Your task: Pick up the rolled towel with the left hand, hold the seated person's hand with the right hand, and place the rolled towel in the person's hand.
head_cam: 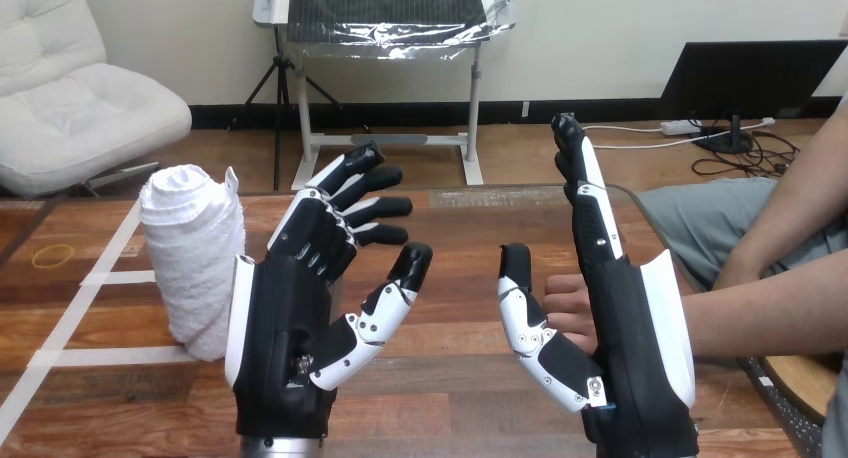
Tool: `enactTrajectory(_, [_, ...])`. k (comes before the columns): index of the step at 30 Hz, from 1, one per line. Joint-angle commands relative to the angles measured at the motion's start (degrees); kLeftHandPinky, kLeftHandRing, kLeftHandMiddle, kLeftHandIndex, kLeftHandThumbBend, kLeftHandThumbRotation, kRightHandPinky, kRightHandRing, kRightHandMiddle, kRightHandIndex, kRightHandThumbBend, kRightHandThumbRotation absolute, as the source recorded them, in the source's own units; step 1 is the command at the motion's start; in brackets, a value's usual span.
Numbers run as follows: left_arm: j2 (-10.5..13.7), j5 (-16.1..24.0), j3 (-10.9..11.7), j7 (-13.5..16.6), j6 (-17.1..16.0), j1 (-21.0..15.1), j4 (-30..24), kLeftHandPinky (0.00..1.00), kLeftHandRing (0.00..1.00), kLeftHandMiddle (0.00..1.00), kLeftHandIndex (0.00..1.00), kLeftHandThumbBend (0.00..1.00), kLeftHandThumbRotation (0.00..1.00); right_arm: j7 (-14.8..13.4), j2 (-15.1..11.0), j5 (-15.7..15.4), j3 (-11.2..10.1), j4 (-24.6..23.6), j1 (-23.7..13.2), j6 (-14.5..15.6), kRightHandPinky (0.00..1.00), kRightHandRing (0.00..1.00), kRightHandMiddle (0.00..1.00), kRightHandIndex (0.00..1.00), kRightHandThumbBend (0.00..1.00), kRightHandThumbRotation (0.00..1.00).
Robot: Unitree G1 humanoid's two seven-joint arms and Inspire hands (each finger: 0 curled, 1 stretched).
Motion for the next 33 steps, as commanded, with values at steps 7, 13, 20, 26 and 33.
enactTrajectory(7, [-3.9,10.6,4.6,8.9,-8.0,2.6,-1.0,0.64,0.77,0.85,0.82,0.58,0.02,-0.1,1.9,0.5,-1.2,-1.0,-2.7,-0.9,1.0,1.0,1.0,1.0,0.0,0.0])
enactTrajectory(13, [-3.6,13.6,6.3,12.8,-10.3,2.9,-1.0,0.69,0.81,0.87,0.85,0.59,0.04,0.2,1.6,0.6,-1.2,-0.8,-2.7,-1.0,1.0,1.0,1.0,1.0,0.0,0.0])
enactTrajectory(20, [-2.9,16.3,7.9,15.8,-12.8,3.0,-1.3,0.73,0.83,0.87,0.86,0.59,0.05,0.3,1.5,-0.1,-1.2,-0.7,-2.5,-0.5,1.0,1.0,1.0,1.0,0.0,0.0])
enactTrajectory(26, [-3.0,19.2,9.6,18.4,-13.5,3.2,-2.2,0.75,0.83,0.86,0.87,0.57,0.06,0.6,1.5,0.4,-1.2,-0.3,-2.7,-0.6,1.0,1.0,1.0,1.0,0.0,0.0])
enactTrajectory(33, [-2.7,20.4,11.1,20.9,-15.0,2.5,-1.6,0.8,0.85,0.87,0.87,0.58,0.1,0.9,1.7,0.8,-1.3,0.3,-3.2,-0.8,1.0,1.0,1.0,1.0,0.0,0.0])
